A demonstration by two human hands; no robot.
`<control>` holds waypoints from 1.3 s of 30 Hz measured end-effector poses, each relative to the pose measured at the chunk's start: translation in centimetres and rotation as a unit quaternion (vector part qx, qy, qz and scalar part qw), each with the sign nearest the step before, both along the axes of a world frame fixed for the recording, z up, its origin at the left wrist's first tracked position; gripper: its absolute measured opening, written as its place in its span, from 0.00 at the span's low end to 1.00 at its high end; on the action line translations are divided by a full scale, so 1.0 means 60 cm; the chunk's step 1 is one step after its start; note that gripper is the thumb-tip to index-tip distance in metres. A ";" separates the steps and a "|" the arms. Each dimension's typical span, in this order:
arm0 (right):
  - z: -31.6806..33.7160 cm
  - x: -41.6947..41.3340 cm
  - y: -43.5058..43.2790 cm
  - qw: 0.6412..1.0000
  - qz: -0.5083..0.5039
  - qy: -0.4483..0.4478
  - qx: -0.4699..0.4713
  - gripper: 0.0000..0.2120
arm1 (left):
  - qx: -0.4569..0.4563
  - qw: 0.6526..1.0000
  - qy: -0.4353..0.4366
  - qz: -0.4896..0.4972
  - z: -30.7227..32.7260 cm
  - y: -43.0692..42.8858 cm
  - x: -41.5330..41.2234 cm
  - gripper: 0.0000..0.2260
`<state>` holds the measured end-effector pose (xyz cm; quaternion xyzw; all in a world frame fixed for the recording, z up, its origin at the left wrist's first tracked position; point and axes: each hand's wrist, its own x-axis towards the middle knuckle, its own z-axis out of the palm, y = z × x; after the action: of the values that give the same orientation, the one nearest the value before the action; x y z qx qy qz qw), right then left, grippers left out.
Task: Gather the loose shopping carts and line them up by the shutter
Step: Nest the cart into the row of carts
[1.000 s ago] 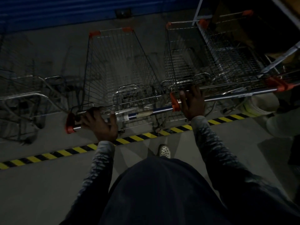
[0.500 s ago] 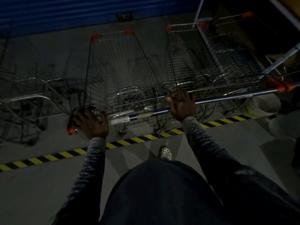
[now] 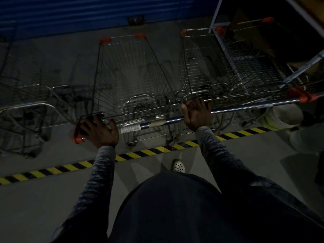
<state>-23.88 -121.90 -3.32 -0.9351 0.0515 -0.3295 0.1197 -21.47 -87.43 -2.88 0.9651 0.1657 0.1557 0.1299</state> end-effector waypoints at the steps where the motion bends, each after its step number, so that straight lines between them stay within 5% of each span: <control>1: -0.001 0.001 0.000 1.000 -0.001 0.006 0.000 0.15 | -0.003 1.000 -0.001 0.000 -0.001 0.000 0.000 0.25; 15: 0.011 -0.006 -0.005 0.998 0.014 0.049 0.044 0.25 | -0.023 1.000 0.004 -0.004 -0.006 0.008 -0.007 0.28; 21: 0.025 0.008 -0.063 0.965 0.056 0.015 0.255 0.30 | -0.020 1.000 -0.018 0.017 -0.007 0.020 -0.011 0.24; 26: 0.014 -0.004 -0.097 0.934 0.032 0.023 0.354 0.23 | -0.020 0.999 -0.044 0.020 0.001 0.015 -0.012 0.22; 32: 0.024 -0.024 -0.086 0.946 0.014 0.016 0.325 0.28 | -0.056 0.998 -0.014 0.010 -0.003 0.004 -0.010 0.28; 36: 0.041 -0.034 -0.056 0.956 -0.013 0.033 0.291 0.18 | -0.038 0.998 -0.041 0.013 -0.006 0.017 -0.015 0.24; 39: 0.037 -0.027 -0.049 0.972 0.023 0.049 0.227 0.19 | -0.052 0.993 -0.030 0.101 0.002 0.059 -0.012 0.20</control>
<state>-25.51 -124.85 -1.09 -0.8994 0.1091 -0.2604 0.3338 -22.19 -83.89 -2.76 0.9304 0.2661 0.1875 0.1687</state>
